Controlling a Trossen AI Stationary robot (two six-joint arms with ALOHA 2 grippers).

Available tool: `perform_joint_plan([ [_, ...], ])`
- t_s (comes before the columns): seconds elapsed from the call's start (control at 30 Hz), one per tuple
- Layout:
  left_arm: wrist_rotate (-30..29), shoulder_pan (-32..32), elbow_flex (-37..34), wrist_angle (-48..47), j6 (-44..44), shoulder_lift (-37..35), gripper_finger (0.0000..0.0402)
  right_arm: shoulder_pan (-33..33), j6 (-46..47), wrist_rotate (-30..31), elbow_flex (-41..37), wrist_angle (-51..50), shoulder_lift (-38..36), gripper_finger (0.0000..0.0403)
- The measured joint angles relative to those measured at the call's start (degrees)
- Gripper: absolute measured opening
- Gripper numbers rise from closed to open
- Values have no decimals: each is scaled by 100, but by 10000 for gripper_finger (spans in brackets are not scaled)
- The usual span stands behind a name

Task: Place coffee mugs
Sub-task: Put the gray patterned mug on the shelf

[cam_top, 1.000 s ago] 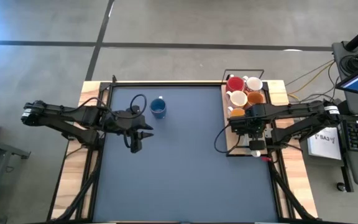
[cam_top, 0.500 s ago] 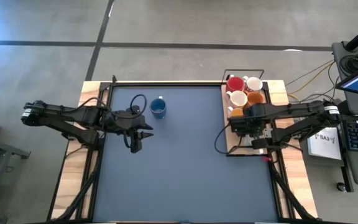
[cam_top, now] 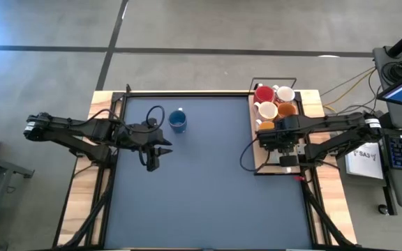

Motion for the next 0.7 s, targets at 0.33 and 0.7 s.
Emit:
perform_joint_plan([
  [0.33,0,-2,0,0,0,0,102,0,92,10,283,-5,10,27],
  [0.7,-1,-1,0,0,-1,0,102,0,1963,-62,619,2,24,27],
])
